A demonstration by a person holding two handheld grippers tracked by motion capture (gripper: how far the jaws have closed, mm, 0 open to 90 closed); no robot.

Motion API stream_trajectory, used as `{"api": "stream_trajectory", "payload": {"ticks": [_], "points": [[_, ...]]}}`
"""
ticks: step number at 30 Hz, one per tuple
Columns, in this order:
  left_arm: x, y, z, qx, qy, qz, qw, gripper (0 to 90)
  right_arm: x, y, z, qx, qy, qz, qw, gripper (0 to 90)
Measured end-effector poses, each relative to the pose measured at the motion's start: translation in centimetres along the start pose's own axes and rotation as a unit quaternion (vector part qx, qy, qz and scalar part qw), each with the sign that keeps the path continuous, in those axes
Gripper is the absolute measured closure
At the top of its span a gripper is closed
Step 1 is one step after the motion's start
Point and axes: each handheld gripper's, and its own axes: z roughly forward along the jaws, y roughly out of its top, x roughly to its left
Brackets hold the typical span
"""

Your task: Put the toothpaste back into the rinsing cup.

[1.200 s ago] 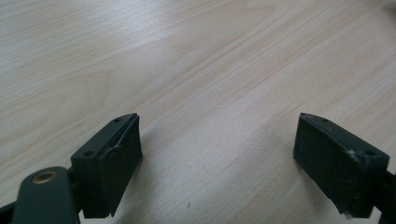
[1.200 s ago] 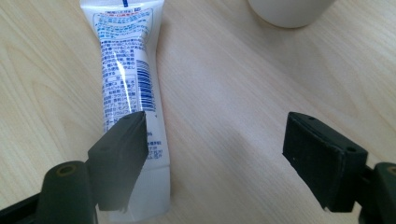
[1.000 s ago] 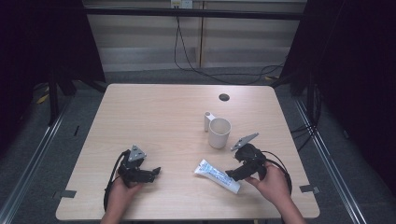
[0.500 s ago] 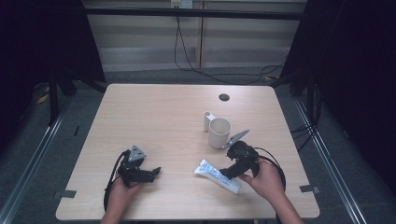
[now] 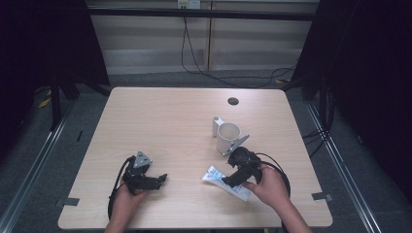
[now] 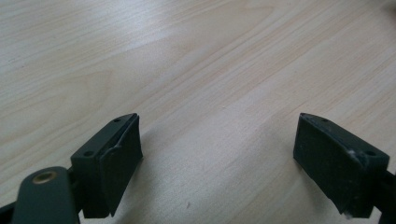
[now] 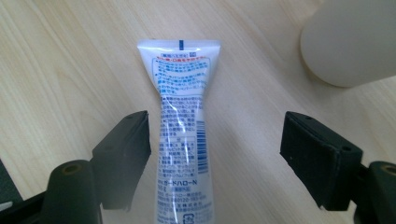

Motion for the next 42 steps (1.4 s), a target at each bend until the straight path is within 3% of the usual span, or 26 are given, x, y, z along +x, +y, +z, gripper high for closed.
{"api": "stream_trajectory", "payload": {"ticks": [23, 42], "points": [[0.0, 0.0, 0.0, 0.0, 0.0, 0.001, 1.0, 15.0, 0.6, 1.2, 3.0, 0.036, 0.016, -0.017, 0.9991, 25.6], [0.0, 0.0, 0.0, 0.0, 0.0, 0.001, 1.0, 15.0, 0.9, 1.5, 4.7, 0.052, 0.027, -0.012, 0.9982, 26.6]]}}
